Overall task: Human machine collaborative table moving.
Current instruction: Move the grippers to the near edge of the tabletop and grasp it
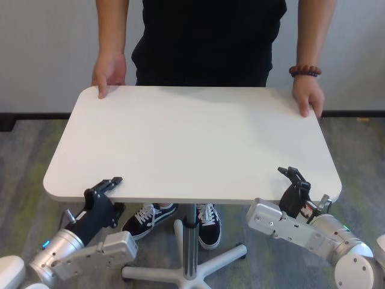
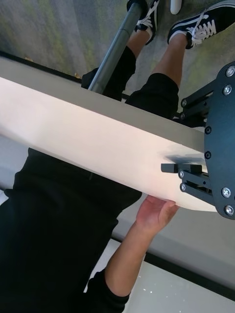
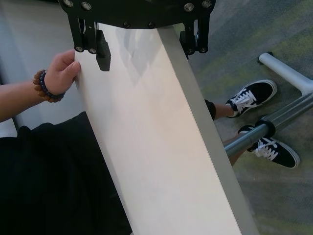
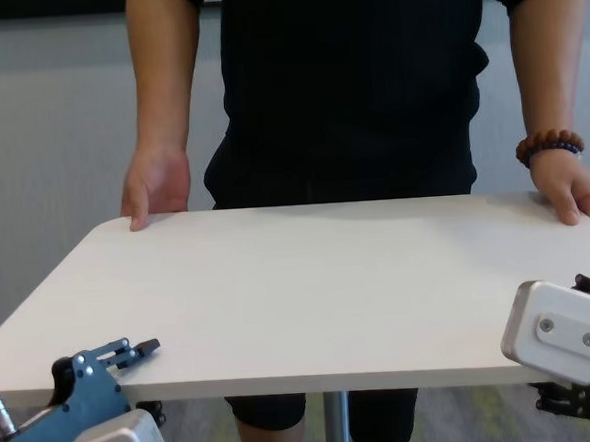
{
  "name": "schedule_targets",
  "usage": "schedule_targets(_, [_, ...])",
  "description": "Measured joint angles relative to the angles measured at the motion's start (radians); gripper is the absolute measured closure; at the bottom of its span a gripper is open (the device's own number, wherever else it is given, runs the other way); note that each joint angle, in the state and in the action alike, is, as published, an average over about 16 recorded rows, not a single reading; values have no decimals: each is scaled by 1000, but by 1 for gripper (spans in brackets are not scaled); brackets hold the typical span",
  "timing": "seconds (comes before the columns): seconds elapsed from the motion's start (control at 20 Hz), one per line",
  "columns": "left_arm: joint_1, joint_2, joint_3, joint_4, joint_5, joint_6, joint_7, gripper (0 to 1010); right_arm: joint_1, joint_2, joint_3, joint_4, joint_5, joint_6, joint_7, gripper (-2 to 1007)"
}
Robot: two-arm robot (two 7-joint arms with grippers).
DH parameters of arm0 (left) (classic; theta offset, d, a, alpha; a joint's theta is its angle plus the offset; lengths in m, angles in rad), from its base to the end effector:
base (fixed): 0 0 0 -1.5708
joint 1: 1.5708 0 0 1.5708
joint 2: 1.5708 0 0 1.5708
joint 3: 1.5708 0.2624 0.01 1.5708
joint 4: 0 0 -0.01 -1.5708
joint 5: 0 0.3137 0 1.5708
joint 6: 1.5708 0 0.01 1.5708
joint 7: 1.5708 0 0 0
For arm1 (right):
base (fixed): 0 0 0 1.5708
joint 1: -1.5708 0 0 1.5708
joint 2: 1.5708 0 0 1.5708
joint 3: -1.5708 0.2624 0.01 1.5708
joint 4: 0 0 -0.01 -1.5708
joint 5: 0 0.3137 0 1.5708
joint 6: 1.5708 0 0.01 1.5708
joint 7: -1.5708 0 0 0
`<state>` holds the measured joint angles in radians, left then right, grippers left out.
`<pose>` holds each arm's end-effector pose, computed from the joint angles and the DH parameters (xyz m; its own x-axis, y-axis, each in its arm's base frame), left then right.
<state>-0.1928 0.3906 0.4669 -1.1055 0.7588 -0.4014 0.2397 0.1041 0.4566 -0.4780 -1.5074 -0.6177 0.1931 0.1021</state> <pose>0.3408 0.0324 -0.3757 0.2446 0.3619 0.8995 -0.8738 0.4845 0.0427 0.3282 0.0064 -0.2987 0.4136 -0.3558 0.8381 0.9059 0.2530 -0.3396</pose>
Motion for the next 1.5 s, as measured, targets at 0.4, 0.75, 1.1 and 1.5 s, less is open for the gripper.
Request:
schedule_targets(0.4, [0,0,0,0,0,0,0,670,0,0,0,0,0,0,0,158])
schedule_targets(0.75, [0,0,0,0,0,0,0,694,0,0,0,0,0,0,0,202])
schedule_targets(1.1, [0,0,0,0,0,0,0,696,0,0,0,0,0,0,0,248])
schedule_targets(1.5, [0,0,0,0,0,0,0,696,0,0,0,0,0,0,0,285])
